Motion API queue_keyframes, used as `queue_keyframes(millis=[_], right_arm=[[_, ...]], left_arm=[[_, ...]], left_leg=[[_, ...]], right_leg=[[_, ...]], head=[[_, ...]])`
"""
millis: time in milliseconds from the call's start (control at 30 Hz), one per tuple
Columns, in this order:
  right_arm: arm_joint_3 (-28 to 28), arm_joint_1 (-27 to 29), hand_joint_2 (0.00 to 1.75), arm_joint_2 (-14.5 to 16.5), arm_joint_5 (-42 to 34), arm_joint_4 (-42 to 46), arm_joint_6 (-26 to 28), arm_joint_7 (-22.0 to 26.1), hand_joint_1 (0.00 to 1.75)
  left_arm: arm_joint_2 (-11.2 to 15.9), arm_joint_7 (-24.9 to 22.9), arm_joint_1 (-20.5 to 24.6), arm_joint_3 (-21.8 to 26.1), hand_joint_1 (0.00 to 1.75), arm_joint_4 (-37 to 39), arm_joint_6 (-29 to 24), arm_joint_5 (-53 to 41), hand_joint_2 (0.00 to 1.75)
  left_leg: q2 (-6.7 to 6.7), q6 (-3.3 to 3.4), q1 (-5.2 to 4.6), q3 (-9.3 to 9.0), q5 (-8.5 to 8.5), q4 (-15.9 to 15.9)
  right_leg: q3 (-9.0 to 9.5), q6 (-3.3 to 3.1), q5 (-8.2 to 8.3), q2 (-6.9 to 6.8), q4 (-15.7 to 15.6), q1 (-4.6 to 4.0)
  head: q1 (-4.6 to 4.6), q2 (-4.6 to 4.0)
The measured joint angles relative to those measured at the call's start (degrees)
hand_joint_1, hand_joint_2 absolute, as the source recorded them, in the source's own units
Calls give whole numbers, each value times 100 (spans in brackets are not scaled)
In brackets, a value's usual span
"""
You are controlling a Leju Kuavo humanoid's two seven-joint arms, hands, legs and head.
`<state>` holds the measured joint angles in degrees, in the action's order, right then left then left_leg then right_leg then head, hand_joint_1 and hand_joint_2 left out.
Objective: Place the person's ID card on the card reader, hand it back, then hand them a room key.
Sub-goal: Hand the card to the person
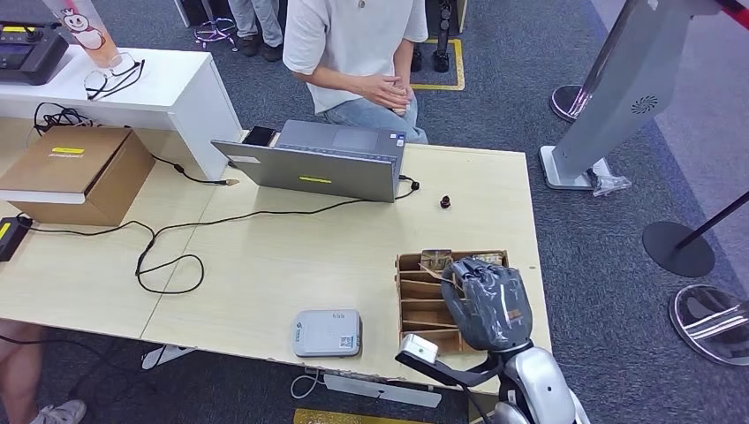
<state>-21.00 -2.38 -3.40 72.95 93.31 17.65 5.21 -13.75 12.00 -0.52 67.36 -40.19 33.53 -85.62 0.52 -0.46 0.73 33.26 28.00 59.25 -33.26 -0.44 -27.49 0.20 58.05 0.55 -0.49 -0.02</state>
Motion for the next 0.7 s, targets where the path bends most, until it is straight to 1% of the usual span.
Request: queue_keyframes(millis=[333, 700], right_arm=[[-25, -178, 175, 42, -150, -40, 369, 164, 175], [-79, -371, 175, 99, -265, -150, 569, 247, 175]], left_arm=[[31, 8, 11, 0, 0, 68, -40, -1, 0], [116, 8, 86, -2, 0, 243, -96, -7, 0]], left_leg=[[0, 0, 0, 0, 0, 0], [1, 0, 0, 1, 0, 0]], right_leg=[[0, 0, 0, 0, 0, 0], [0, 0, 0, -1, 1, 0]], head=[[0, 0], [0, 0]])
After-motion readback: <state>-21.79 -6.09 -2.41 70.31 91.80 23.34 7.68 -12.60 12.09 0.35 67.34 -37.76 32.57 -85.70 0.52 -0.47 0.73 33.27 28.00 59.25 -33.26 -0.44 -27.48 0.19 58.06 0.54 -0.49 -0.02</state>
